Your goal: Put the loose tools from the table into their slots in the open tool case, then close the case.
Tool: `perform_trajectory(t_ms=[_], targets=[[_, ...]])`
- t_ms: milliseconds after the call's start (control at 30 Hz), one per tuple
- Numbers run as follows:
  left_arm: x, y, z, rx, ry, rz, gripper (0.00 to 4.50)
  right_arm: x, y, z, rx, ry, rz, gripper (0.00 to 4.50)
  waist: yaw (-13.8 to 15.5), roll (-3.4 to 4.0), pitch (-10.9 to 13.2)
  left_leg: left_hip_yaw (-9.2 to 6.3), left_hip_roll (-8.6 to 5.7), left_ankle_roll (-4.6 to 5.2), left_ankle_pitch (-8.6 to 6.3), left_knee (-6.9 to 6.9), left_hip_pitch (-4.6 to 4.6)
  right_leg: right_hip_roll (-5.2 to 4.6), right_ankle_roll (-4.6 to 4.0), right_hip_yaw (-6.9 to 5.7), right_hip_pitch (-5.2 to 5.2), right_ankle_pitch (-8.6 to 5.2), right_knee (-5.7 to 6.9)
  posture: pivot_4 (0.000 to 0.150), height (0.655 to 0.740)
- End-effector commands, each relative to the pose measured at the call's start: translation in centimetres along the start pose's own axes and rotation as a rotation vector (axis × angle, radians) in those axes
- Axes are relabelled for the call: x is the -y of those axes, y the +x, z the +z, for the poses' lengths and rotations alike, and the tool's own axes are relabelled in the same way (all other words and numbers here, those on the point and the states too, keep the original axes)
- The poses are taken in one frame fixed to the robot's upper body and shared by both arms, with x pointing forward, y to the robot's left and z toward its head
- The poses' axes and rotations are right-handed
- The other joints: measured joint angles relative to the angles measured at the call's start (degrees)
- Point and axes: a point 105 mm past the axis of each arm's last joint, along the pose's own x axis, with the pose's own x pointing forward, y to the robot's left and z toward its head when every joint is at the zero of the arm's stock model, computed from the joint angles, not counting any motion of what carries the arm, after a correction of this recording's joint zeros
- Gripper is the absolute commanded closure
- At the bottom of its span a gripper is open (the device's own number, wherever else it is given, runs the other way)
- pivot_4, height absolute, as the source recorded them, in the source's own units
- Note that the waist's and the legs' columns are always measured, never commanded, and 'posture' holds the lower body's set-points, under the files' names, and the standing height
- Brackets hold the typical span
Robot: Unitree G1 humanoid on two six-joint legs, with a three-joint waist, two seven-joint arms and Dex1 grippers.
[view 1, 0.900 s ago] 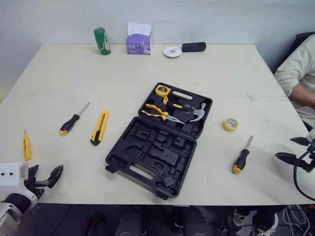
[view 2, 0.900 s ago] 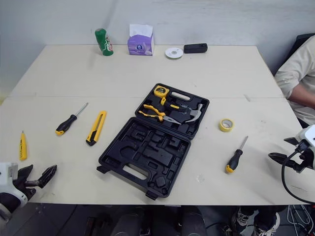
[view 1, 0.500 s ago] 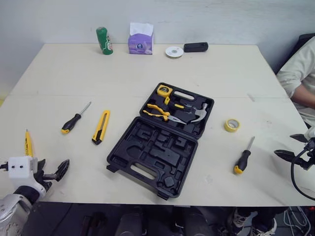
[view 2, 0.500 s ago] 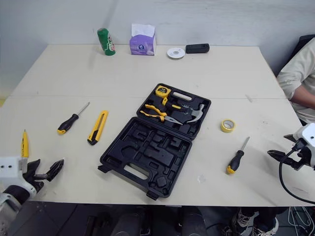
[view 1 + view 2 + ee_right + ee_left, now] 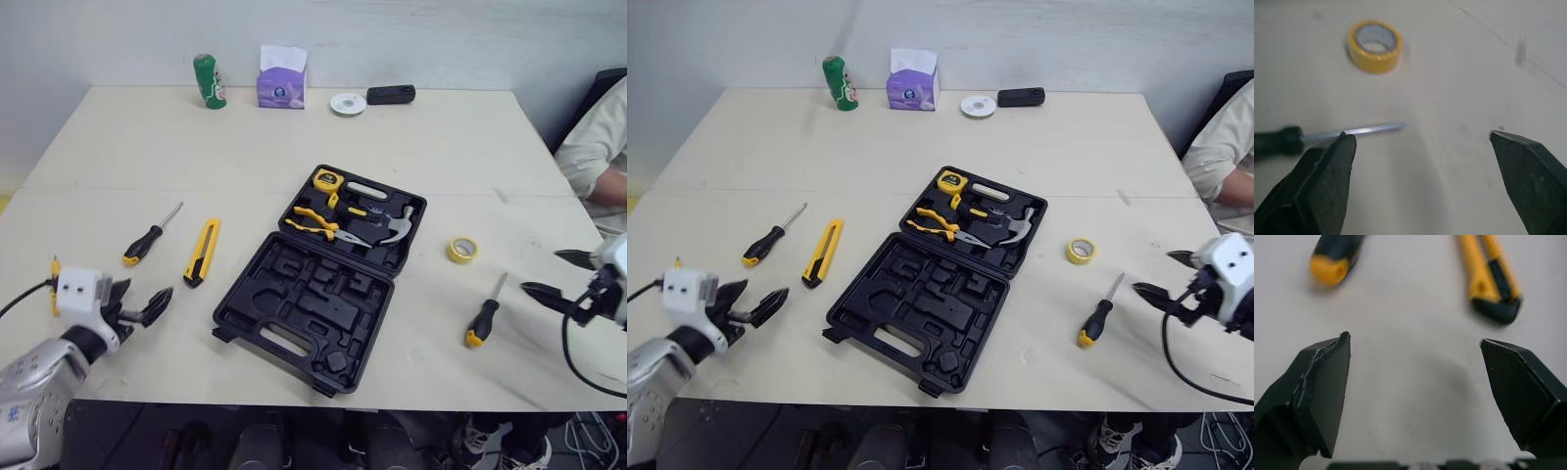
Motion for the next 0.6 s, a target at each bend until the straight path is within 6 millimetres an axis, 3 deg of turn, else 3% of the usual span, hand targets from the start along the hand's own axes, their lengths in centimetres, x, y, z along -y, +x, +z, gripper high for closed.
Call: perform_trajectory(t_ms=[33,67,100,200,433,600], targets=[[2.5,1.6,3.1,0.045,0.099,-0.163,0.04,-1.4,0.7,2.3,0.057,-0.013,0.011,0.00,-0.01,0.01,0.00,0.01,-0.01,0.03,0.01,0.00,0.00,0.00,0.00,0.00,0.00,0.00,0.00,0.150,0.7278],[3.0,2.2,3.5,0.040,0.121,-0.199,0.04,-1.8,1.0,2.5,0.053,-0.015,0.017,0.00,-0.04,0.01,0.00,0.03,-0.03,0.07,0.04,0.00,-0.01,-0.01,0.01,0.01,0.00,0.01,0.00,0.150,0.7278],[3.8,3.0,3.7,0.021,0.157,-0.256,0.44,-2.7,1.6,2.6,0.047,-0.022,0.040,0.00,-0.05,0.01,0.00,0.03,-0.03,0.10,0.05,0.00,-0.01,-0.01,0.01,0.01,0.00,0.01,0.00,0.150,0.7278],[5.5,5.2,4.0,-0.032,0.260,-0.393,1.16,-5.3,3.1,3.1,0.053,-0.032,0.099,0.75,-0.04,0.01,0.00,0.05,-0.04,0.18,0.12,0.00,0.00,0.03,0.02,0.00,0.00,0.01,0.01,0.150,0.7278],[5.3,10.9,5.0,-0.065,0.409,-0.445,4.49,-9.2,6.4,3.9,0.063,-0.006,0.158,4.35,-0.30,0.00,0.01,0.15,-0.06,0.21,0.24,0.00,-0.02,0.10,0.01,0.03,-0.09,0.00,0.22,0.150,0.7278],[6.7,14.4,5.1,-0.072,0.418,-0.495,4.50,-11.1,8.4,3.4,0.017,-0.015,0.187,4.44,-0.20,-0.06,0.02,0.18,-0.12,0.36,0.42,0.05,-0.13,0.10,0.06,-0.02,-0.11,0.03,0.34,0.150,0.7278]])
